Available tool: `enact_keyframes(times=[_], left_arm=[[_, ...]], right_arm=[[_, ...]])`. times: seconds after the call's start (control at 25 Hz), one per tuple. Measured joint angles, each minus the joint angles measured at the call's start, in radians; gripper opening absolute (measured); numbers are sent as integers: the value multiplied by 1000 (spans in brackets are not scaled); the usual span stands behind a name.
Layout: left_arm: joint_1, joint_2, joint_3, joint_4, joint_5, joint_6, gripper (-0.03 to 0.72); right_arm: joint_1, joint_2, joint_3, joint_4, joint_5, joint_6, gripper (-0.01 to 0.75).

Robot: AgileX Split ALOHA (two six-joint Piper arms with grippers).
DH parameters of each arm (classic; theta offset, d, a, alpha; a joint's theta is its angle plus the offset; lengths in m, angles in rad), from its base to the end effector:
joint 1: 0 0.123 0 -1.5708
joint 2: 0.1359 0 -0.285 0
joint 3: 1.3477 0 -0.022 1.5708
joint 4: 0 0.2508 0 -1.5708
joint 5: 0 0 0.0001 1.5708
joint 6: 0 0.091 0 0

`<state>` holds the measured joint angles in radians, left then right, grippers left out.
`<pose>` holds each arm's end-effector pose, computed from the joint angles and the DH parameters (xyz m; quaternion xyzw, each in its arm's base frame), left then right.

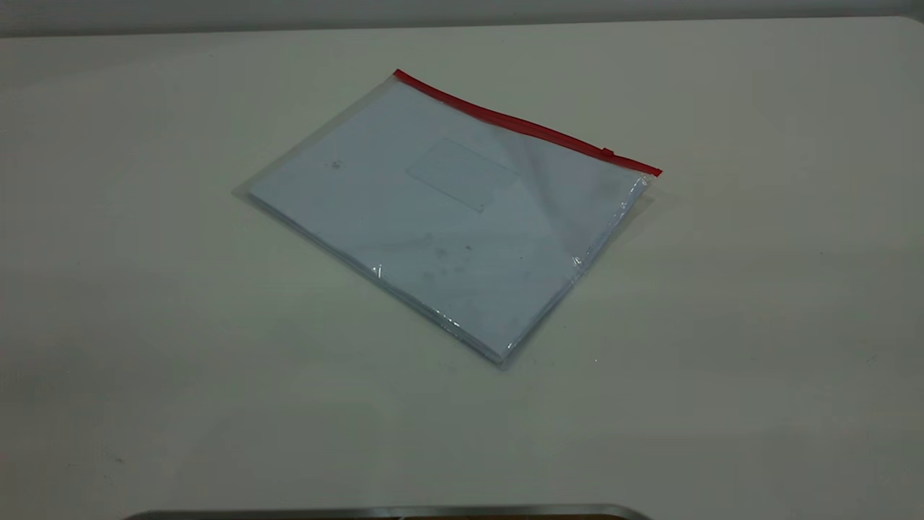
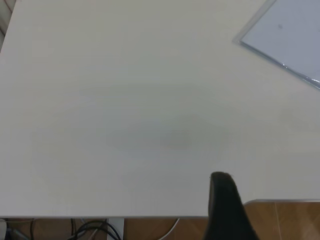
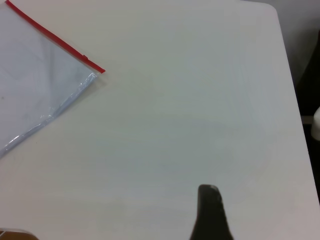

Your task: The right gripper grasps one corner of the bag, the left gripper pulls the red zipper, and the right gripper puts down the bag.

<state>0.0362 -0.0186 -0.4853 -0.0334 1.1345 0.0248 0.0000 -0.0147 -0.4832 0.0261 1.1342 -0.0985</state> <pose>-0.0091 -0.0031 0.2673 -0.0037 0.8708 -0.0017 0.4916 -0.0084 0.0022 0.2668 -0.0439 0.8712 -0.0111 0.4889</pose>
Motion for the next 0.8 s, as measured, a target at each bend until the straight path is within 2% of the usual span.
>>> enact_keyframes(times=[0.44, 0.64, 0.8], left_arm=[[0, 20, -16, 13, -16, -65, 515], [0, 223, -120, 33, -131, -84, 525], [0, 456, -222, 33, -215, -80, 542]], right_arm=[[0, 0, 0, 0, 0, 0, 575], [0, 23, -28, -1, -23, 72, 575], [0, 172, -85, -2, -73, 99, 575]])
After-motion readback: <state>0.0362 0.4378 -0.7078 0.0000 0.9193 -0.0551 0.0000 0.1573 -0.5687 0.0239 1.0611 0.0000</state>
